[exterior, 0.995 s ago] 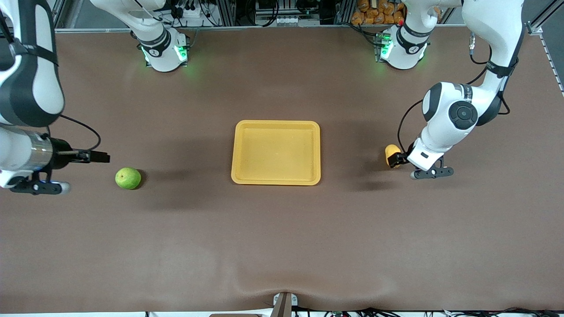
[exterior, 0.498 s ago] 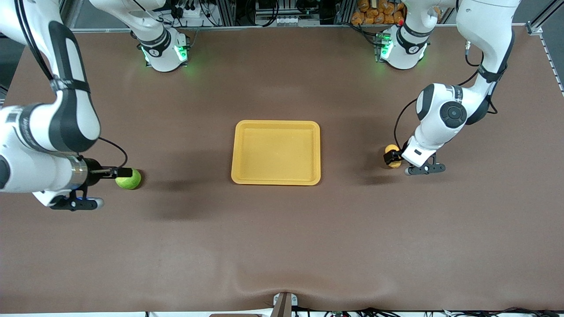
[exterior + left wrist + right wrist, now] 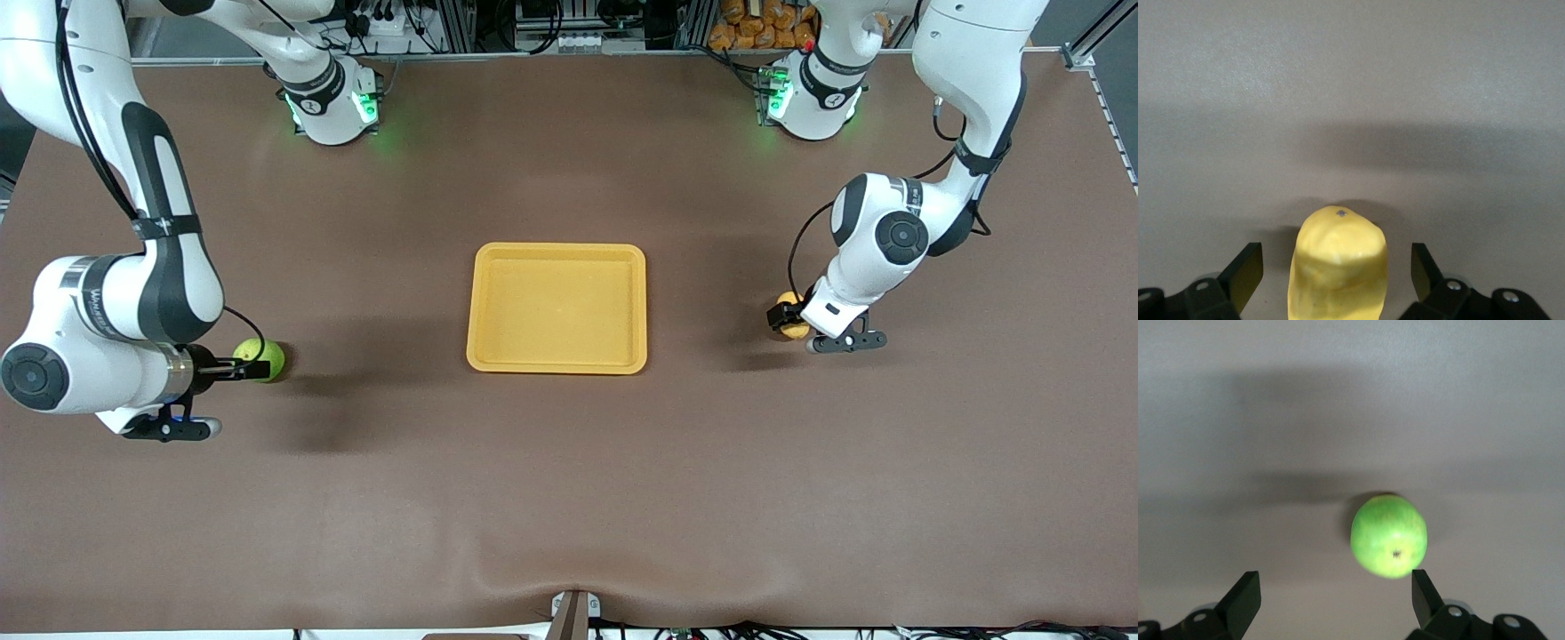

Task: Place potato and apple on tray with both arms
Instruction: 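Close the right gripper on the apple while the left gripper grasps the potato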

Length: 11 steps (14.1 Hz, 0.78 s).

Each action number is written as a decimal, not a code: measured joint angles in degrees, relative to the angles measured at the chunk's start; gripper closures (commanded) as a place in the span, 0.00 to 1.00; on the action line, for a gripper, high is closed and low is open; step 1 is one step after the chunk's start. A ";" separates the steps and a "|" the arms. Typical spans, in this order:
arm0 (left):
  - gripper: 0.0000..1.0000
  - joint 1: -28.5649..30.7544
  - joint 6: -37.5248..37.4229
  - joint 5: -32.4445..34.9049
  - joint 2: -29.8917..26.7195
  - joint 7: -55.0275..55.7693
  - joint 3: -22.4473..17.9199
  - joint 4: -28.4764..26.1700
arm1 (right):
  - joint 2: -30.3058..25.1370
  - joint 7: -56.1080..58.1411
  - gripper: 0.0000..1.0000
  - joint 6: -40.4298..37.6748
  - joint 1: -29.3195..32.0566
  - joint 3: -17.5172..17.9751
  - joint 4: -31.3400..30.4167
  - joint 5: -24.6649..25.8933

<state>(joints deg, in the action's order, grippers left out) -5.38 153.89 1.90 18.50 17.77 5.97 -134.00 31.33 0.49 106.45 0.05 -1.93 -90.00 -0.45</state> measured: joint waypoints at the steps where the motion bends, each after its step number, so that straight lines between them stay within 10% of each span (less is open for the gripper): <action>1: 0.15 0.00 0.00 0.00 0.00 0.00 0.00 -0.12 | -0.14 0.41 0.00 2.50 0.37 -0.01 -1.90 0.06; 7: 0.68 -0.12 -0.31 0.00 0.00 0.00 0.11 -0.44 | -0.82 5.25 0.00 8.42 3.60 -0.18 -10.42 0.12; 11: 0.83 -0.41 -0.33 0.00 -0.05 0.00 0.32 -0.10 | -0.83 5.26 0.00 10.15 3.76 -0.17 -12.21 0.11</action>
<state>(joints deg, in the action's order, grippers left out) -5.79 153.56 1.90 18.45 17.77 6.29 -134.10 30.51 5.76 116.60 3.81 -2.10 -102.21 -0.34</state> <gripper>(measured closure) 0.458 0.000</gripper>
